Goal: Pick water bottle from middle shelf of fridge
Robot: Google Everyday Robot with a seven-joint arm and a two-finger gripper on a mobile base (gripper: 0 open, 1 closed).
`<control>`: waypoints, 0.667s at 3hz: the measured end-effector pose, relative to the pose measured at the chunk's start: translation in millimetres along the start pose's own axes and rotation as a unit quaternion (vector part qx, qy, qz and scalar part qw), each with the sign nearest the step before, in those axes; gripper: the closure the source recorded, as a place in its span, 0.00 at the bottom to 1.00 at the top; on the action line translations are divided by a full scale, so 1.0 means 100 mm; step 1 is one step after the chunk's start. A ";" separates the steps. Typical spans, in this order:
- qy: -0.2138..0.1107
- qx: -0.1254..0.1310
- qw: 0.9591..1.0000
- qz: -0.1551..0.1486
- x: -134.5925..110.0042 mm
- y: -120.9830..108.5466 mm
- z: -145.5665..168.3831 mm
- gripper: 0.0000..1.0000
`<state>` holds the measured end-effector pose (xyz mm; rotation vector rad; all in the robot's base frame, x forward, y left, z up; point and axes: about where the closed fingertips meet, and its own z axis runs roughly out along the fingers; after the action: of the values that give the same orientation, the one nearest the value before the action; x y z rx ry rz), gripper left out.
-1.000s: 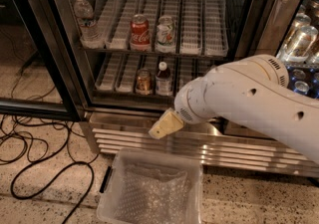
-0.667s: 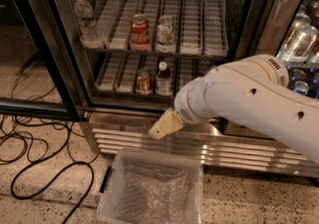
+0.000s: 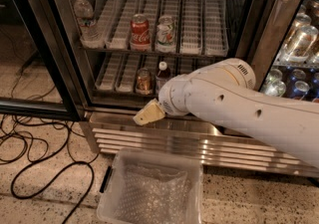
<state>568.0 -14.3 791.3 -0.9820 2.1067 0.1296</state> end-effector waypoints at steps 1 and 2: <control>-0.018 -0.016 0.999 0.026 -0.13 0.01 0.36 0.00; -0.018 -0.016 0.999 0.026 -0.13 0.01 0.36 0.00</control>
Offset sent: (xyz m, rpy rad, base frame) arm 0.0219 0.0179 -0.0113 0.0560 0.0077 -0.0049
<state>594.1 8.0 775.5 -0.9369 2.1031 0.2058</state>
